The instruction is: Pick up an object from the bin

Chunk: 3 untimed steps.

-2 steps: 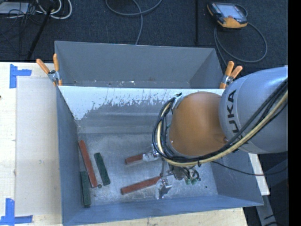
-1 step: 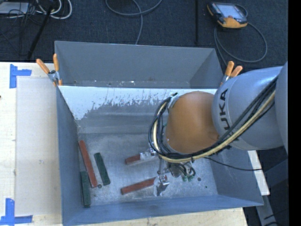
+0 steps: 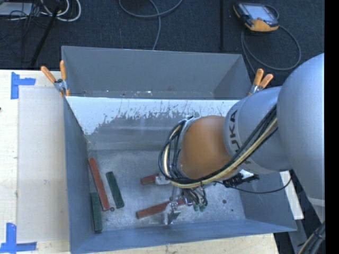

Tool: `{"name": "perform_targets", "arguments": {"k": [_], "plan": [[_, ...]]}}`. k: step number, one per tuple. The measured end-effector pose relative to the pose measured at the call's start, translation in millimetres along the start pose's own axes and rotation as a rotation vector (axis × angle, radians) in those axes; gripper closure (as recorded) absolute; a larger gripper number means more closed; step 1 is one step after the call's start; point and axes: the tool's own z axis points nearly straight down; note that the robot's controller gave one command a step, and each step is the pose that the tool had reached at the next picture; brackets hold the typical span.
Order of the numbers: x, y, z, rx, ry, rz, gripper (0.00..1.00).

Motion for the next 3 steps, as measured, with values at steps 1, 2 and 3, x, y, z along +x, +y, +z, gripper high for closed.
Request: {"name": "perform_targets", "arguments": {"k": [1, 2, 3], "plan": [[-1.0, -0.1, -1.4, 0.0, -0.004, 0.011, 1.0], [-1.0, -0.1, -1.4, 0.0, -0.004, 0.011, 1.0], [-0.9, -0.2, -2.1, 0.0, -0.003, 0.011, 1.0]]}}
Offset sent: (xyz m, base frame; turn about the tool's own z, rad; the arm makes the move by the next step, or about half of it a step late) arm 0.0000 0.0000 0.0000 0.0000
